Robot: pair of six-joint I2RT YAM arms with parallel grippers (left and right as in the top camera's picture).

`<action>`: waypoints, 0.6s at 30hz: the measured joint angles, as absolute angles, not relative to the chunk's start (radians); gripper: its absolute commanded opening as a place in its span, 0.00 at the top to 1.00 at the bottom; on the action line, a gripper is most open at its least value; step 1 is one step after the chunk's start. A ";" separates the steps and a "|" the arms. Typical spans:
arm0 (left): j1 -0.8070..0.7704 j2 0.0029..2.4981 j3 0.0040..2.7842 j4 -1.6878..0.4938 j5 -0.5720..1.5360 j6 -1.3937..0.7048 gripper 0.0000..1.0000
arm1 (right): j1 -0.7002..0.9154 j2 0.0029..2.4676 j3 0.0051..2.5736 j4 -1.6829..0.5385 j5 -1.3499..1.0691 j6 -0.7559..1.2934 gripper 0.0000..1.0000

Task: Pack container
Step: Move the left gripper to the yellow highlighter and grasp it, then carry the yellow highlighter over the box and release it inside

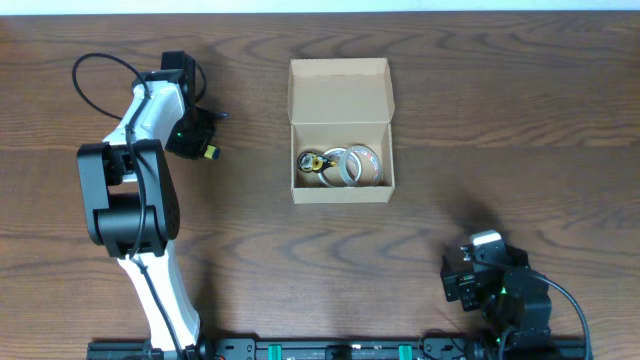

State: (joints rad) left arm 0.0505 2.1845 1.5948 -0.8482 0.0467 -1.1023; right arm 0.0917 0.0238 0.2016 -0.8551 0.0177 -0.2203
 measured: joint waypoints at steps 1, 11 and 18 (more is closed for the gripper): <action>0.051 2.185 1.595 -0.848 0.047 -1.103 0.85 | 0.092 0.024 0.202 -0.855 0.018 -0.220 0.01; 0.047 2.177 1.594 -0.848 0.053 -1.102 0.88 | 0.092 0.024 0.202 -0.855 0.018 -0.220 0.01; -0.001 2.039 1.592 -0.849 0.037 -1.102 0.88 | 0.092 0.024 0.202 -0.855 0.018 -0.220 0.01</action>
State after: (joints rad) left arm -0.0006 2.0388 1.5925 -0.8486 0.0368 -1.1019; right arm 0.0917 0.0238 0.2016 -0.8551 0.0177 -0.2203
